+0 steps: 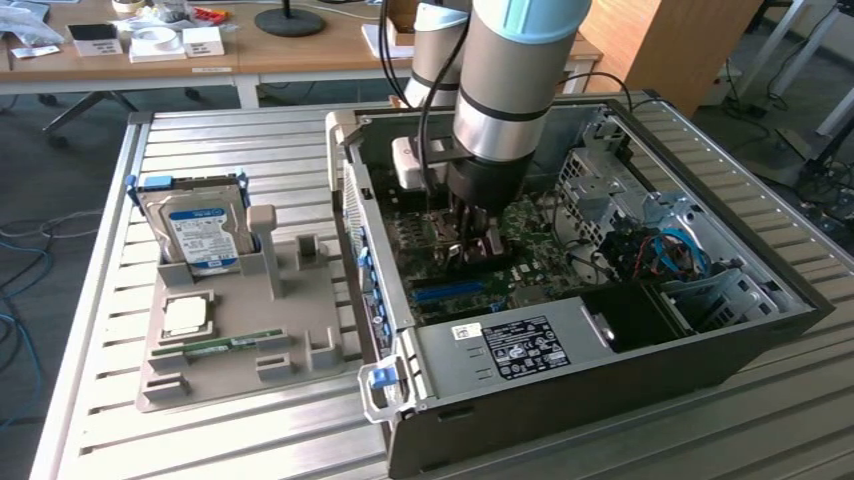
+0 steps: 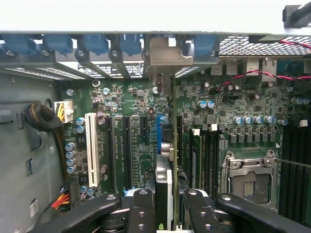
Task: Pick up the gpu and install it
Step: 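Insert the gpu into the slot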
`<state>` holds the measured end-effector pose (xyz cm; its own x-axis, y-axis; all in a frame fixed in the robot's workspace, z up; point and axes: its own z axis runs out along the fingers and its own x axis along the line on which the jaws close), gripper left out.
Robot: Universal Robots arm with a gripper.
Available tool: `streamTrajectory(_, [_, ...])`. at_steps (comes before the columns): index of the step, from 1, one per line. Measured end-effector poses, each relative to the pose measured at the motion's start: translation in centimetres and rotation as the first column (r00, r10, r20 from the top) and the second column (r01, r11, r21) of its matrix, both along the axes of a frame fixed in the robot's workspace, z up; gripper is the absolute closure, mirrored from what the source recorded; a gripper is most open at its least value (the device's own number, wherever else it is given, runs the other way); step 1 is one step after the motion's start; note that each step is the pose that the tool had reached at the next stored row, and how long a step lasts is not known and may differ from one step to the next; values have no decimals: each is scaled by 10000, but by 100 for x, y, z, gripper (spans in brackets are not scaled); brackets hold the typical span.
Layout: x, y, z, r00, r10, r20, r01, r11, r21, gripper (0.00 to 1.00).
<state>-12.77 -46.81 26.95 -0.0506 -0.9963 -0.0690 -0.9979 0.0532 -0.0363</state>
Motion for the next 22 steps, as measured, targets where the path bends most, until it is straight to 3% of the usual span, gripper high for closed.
streamTrajectory(14, [0, -1, -29, 10000, 3, 6, -3, 10000, 0, 73])
streamTrajectory(22, [-1, -23, -31, 10000, 4, 6, -4, 10000, 0, 73])
